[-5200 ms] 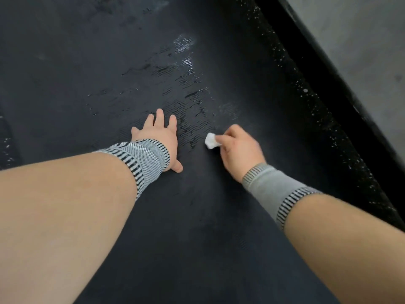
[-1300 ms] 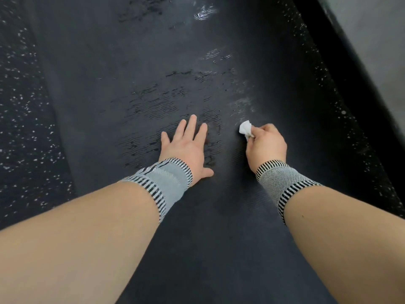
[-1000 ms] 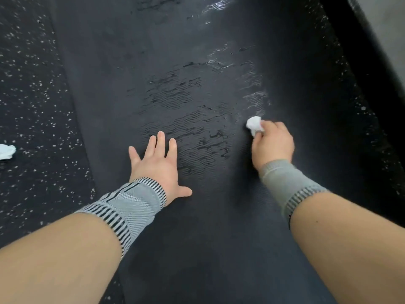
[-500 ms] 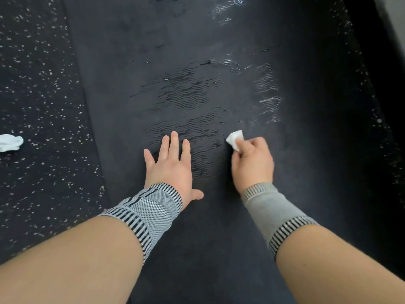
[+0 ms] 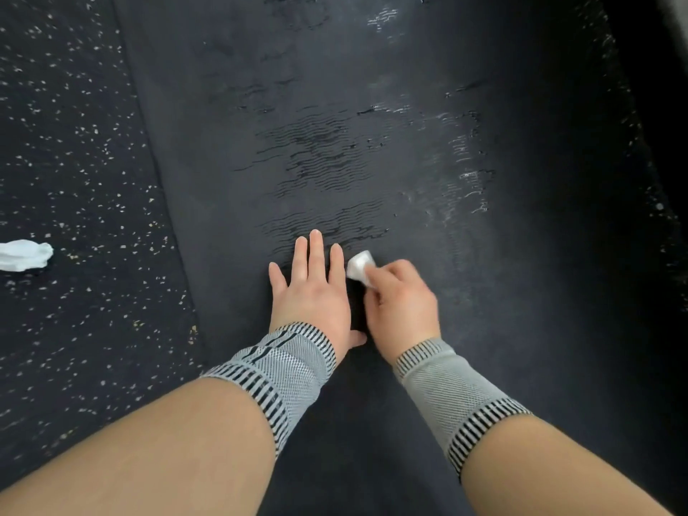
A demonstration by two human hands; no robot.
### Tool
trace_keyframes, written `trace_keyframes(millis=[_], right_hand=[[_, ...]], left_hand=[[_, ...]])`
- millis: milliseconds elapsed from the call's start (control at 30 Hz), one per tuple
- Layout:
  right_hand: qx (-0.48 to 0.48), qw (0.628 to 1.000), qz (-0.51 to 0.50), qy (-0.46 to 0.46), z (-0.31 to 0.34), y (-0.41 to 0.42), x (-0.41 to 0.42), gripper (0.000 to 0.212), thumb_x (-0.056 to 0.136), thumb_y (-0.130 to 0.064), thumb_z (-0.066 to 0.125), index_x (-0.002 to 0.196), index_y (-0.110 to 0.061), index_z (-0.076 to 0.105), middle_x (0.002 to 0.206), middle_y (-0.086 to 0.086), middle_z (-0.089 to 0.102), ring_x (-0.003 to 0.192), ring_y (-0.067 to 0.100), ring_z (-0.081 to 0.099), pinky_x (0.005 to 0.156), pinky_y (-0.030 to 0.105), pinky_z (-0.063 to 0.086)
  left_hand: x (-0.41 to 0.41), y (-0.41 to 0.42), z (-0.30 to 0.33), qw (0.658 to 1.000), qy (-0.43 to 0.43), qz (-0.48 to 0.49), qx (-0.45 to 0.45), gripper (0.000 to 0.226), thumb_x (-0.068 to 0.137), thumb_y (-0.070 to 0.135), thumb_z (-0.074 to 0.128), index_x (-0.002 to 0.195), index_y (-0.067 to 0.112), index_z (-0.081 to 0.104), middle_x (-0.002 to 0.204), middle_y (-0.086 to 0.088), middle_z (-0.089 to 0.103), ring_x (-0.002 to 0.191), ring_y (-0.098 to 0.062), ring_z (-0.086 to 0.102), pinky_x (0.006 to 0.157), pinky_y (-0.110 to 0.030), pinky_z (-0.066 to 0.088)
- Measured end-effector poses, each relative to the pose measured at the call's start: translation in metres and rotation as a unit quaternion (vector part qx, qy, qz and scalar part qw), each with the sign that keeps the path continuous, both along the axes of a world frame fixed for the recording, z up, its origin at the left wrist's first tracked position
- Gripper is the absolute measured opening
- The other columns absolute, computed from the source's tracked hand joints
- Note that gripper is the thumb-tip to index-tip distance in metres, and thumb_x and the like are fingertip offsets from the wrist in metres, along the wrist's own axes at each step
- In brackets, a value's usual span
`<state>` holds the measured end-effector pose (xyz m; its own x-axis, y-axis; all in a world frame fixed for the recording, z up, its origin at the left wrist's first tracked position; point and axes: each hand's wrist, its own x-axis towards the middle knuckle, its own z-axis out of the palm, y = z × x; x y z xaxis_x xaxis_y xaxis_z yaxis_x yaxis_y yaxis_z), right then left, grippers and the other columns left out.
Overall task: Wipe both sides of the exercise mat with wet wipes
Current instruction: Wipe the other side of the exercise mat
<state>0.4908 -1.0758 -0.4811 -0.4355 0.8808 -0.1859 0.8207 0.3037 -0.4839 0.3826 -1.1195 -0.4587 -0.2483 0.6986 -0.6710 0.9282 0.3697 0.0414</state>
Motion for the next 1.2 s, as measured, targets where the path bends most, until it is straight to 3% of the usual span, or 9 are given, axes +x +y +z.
trace_keyframes(millis=[100, 167, 300, 467, 533, 700, 800, 1033, 1200], right_hand=[[-0.006, 0.999, 0.048, 0.002, -0.001, 0.004, 0.011, 0.012, 0.077, -0.004, 0.064, 0.086, -0.008, 0.069, 0.078, 0.006, 0.055, 0.058, 0.027, 0.054, 0.053, 0.027, 0.040], [0.034, 0.999, -0.018, -0.034, 0.000, 0.023, 0.038, 0.013, 0.080, -0.007, 0.064, 0.091, -0.008, 0.069, 0.084, 0.012, 0.059, 0.071, 0.035, 0.059, 0.060, 0.034, 0.046], [0.027, 0.989, -0.134, -0.061, 0.006, 0.035, 0.060, 0.022, 0.084, -0.010, 0.060, 0.105, -0.009, 0.061, 0.101, 0.012, 0.061, 0.095, 0.031, 0.057, 0.076, 0.031, 0.035], [0.001, 0.995, 0.095, 0.017, 0.002, -0.023, 0.017, 0.010, 0.077, -0.003, 0.062, 0.086, -0.006, 0.067, 0.079, 0.010, 0.055, 0.060, 0.033, 0.055, 0.053, 0.033, 0.046], [-0.006, 0.992, 0.123, 0.007, 0.001, -0.018, 0.015, 0.012, 0.083, -0.006, 0.058, 0.090, -0.006, 0.068, 0.082, 0.010, 0.053, 0.065, 0.033, 0.055, 0.055, 0.030, 0.039], [0.042, 0.998, -0.031, -0.041, 0.007, 0.028, 0.066, 0.022, 0.086, -0.015, 0.060, 0.105, -0.007, 0.069, 0.102, 0.014, 0.059, 0.091, 0.034, 0.058, 0.076, 0.031, 0.041], [0.026, 0.998, -0.047, -0.036, 0.005, 0.013, 0.059, 0.023, 0.085, -0.014, 0.058, 0.103, -0.005, 0.069, 0.102, 0.016, 0.058, 0.091, 0.035, 0.057, 0.080, 0.032, 0.041], [-0.046, 0.987, 0.152, 0.022, 0.000, -0.049, -0.026, 0.026, 0.090, -0.011, 0.050, 0.111, -0.020, 0.063, 0.097, 0.002, 0.045, 0.077, 0.026, 0.054, 0.076, 0.028, 0.047], [0.030, 0.996, 0.072, -0.038, 0.002, -0.008, 0.012, 0.024, 0.090, -0.017, 0.053, 0.109, -0.011, 0.067, 0.103, 0.010, 0.055, 0.090, 0.031, 0.057, 0.079, 0.033, 0.042]], left_hand=[[0.001, -0.001, 0.000, 1.000, 0.000, 0.005, -0.002, 0.124, 0.078, 0.070, 0.062, 0.153, 0.013, -0.018, 0.158, -0.016, -0.028, 0.148, -0.032, -0.019, 0.118, -0.060, 0.006], [0.003, 0.001, 0.000, 1.000, 0.011, -0.005, -0.011, 0.126, 0.078, 0.070, 0.064, 0.152, 0.013, -0.020, 0.157, -0.016, -0.029, 0.148, -0.032, -0.019, 0.118, -0.061, 0.005], [-0.002, 0.000, -0.004, 1.000, -0.003, 0.018, -0.007, 0.127, 0.076, 0.069, 0.067, 0.153, 0.016, -0.019, 0.158, -0.011, -0.030, 0.148, -0.028, -0.021, 0.117, -0.061, 0.003], [-0.002, -0.005, -0.006, 0.999, -0.008, 0.039, 0.026, 0.119, 0.078, 0.064, 0.066, 0.155, 0.020, -0.014, 0.160, -0.006, -0.027, 0.149, -0.024, -0.019, 0.117, -0.062, 0.003], [-0.002, -0.012, -0.004, 0.998, -0.006, 0.036, 0.047, 0.115, 0.079, 0.068, 0.062, 0.155, 0.022, -0.011, 0.161, -0.005, -0.025, 0.149, -0.024, -0.018, 0.117, -0.061, 0.002], [-0.005, -0.069, 0.002, 0.980, 0.066, 0.134, 0.130, 0.094, 0.089, 0.068, 0.046, 0.156, 0.021, 0.001, 0.163, -0.001, -0.017, 0.149, -0.022, -0.016, 0.118, -0.055, 0.007], [-0.010, -0.109, 0.006, 0.971, 0.089, 0.195, 0.105, 0.083, 0.092, 0.058, 0.048, 0.156, 0.018, 0.012, 0.164, -0.001, -0.007, 0.150, -0.019, -0.008, 0.119, -0.055, 0.009], [-0.019, -0.129, 0.006, 0.983, 0.097, 0.157, 0.017, 0.090, 0.089, 0.063, 0.049, 0.156, 0.019, 0.007, 0.164, 0.002, -0.004, 0.151, -0.014, 0.001, 0.116, -0.062, 0.007], [-0.031, -0.134, 0.007, 0.990, 0.076, 0.114, -0.023, 0.107, 0.083, 0.067, 0.059, 0.156, 0.020, -0.003, 0.164, 0.003, -0.012, 0.151, -0.014, -0.003, 0.115, -0.064, 0.005]])
